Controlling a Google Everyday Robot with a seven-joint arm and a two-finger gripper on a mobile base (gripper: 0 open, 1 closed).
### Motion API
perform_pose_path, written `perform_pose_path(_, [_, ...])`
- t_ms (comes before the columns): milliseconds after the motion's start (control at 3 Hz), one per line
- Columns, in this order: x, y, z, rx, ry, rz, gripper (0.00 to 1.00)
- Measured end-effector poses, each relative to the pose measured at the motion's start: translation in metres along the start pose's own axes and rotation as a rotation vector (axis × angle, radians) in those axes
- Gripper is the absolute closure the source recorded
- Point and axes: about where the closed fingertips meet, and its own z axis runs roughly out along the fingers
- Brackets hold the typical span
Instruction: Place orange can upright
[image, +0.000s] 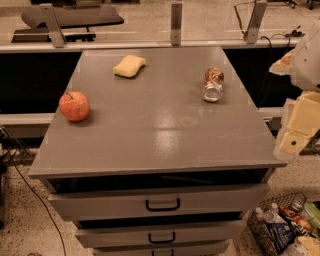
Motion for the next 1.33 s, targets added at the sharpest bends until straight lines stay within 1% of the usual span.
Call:
perform_pose_path(333, [0.000,0.000,0.000,0.000,0.000,0.000,0.00])
perform_pose_path(667, [-0.015,-0.023,0.018,0.028,-0.007,0.007,0.00])
perform_pose_path(1000, [-0.027,-0.078,0.049,0.109,-0.005,0.087,0.00])
perform_pose_path(1333, [-0.033,-0.143,0.081,0.211,0.001,0.228,0.00])
